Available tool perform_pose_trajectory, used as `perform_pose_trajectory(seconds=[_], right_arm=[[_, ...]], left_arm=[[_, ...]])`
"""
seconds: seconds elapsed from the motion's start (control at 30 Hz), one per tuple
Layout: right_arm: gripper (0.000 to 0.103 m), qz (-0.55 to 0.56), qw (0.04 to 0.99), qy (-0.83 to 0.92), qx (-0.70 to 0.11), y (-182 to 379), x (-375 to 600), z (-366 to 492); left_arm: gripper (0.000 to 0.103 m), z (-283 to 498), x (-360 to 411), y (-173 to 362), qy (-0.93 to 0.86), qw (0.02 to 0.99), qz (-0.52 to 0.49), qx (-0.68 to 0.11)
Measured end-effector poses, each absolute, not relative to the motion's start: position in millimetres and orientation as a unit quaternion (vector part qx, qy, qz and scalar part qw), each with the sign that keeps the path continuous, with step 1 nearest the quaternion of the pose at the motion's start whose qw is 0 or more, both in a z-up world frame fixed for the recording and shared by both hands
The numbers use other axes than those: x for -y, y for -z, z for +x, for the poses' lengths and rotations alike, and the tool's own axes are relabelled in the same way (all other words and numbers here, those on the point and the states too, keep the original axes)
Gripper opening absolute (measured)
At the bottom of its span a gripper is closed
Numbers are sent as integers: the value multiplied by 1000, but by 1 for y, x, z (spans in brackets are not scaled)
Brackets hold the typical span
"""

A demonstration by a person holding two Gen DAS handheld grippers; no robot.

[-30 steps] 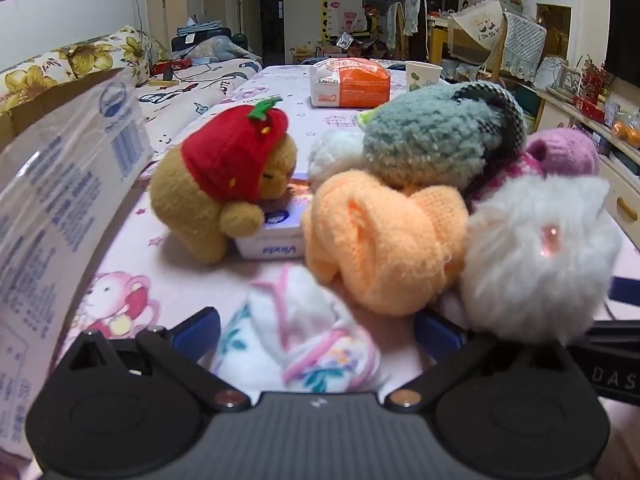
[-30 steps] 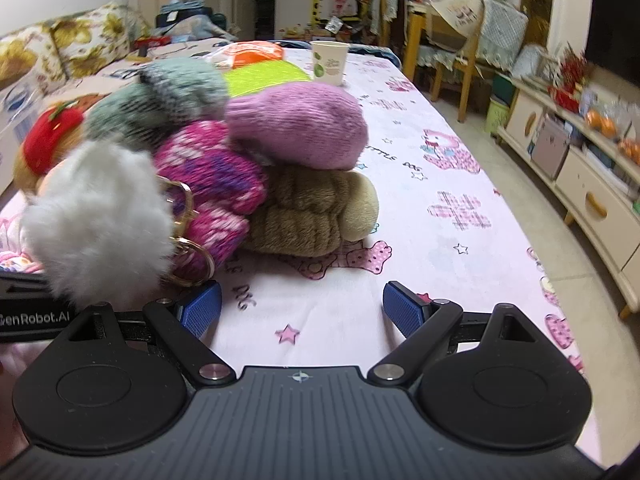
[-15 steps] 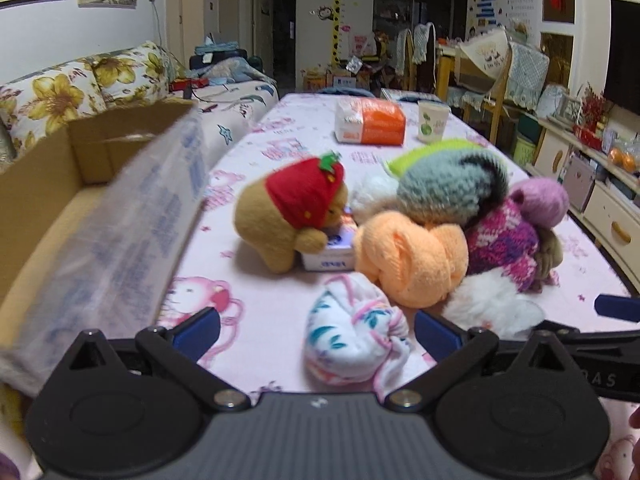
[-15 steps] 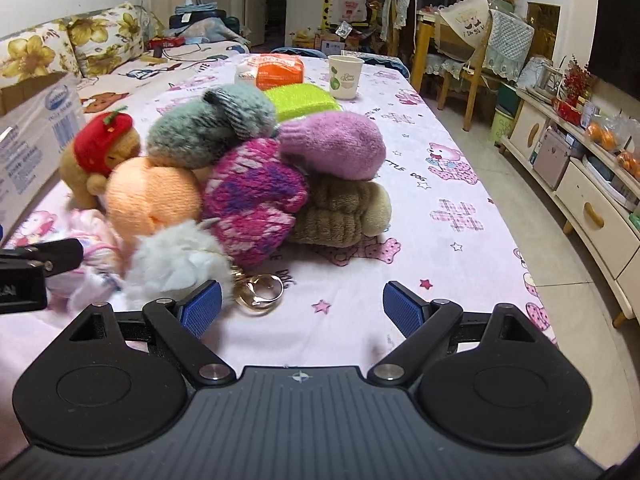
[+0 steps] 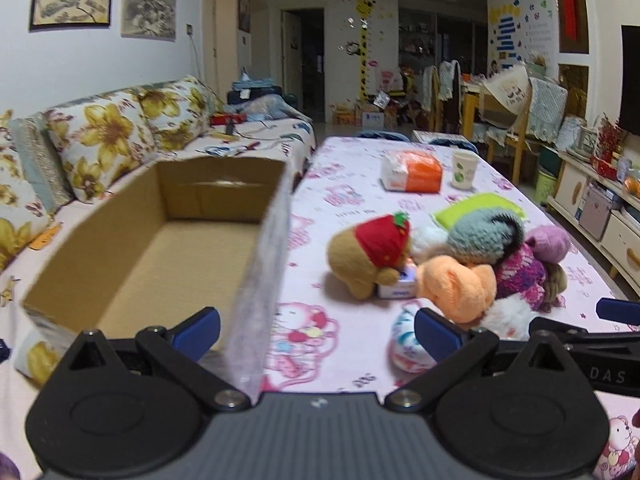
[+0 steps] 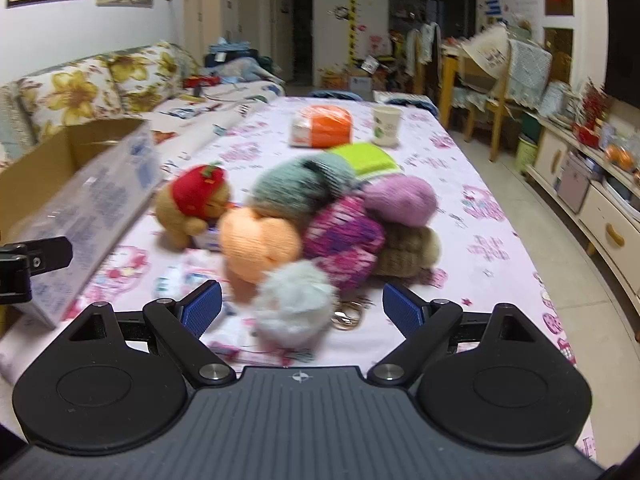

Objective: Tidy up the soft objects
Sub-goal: 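Move both tools toward the pile of soft toys on the table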

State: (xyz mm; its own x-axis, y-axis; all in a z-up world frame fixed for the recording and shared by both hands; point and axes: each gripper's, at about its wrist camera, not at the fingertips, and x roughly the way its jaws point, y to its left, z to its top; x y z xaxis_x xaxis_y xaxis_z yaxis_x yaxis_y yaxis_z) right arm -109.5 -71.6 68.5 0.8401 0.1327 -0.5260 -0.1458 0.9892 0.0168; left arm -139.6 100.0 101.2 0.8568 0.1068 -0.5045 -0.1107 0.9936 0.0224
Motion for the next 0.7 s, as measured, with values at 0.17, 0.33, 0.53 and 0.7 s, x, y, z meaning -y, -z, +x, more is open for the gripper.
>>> perform_pose_trajectory(seconds=[0.17, 0.33, 0.53, 0.7], right_arm=[[103, -22, 962, -94, -254, -78, 57, -122], [103, -33, 966, -106, -234, -87, 50, -138], [103, -27, 970, -115, -213, -93, 51, -155], [103, -23, 973, -116, -197, -96, 55, -172]], left_arm=[[102, -154, -108, -114, -73, 966, -3, -247], [102, -165, -110, -124, -82, 969, -3, -234], [102, -186, -104, -138, -87, 972, 4, -217], [102, -204, -95, -154, -86, 977, 11, -196]])
